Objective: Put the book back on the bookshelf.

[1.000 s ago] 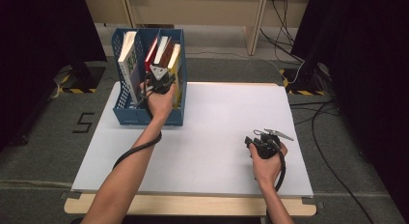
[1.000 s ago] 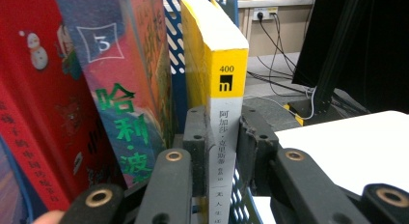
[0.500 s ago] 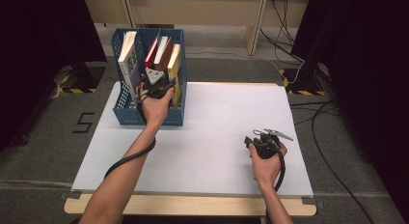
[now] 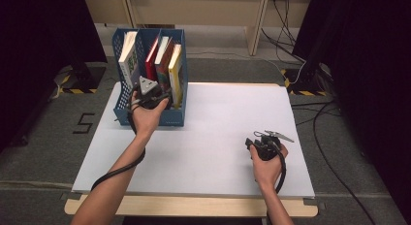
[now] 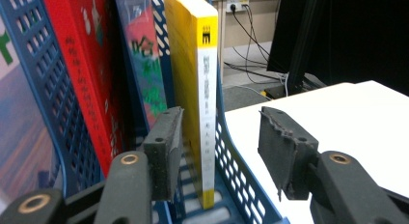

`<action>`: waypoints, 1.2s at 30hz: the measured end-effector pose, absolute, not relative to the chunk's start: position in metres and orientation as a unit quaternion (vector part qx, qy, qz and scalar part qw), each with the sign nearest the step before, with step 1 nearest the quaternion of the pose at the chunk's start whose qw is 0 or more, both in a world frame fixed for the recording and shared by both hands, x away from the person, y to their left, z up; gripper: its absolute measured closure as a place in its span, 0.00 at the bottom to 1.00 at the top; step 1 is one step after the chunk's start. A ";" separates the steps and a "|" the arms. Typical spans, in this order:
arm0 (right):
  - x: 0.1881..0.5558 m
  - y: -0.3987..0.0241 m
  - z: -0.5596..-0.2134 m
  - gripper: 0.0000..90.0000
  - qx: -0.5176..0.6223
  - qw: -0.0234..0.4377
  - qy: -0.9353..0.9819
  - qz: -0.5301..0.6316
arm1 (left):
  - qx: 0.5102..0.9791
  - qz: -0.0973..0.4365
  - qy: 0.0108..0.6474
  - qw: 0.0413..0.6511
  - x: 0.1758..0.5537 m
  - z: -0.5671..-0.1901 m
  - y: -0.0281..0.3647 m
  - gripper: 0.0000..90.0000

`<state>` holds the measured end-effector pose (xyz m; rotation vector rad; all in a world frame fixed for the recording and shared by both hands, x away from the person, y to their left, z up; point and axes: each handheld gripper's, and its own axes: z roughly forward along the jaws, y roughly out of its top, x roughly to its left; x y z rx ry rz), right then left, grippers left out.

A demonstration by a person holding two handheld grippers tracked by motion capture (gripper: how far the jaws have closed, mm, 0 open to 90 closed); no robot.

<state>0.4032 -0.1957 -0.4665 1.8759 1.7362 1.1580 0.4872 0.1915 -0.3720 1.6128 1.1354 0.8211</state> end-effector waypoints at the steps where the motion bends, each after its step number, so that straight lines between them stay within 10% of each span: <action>1: 0.403 -0.196 -0.466 0.66 0.661 0.166 0.609 0.406 | 0.664 0.334 0.465 0.482 0.485 -0.373 0.194 0.54; 36: 0.395 -0.208 -0.471 0.66 0.669 0.174 0.603 0.398 | 0.690 0.328 0.459 0.453 0.417 -0.443 0.262 0.48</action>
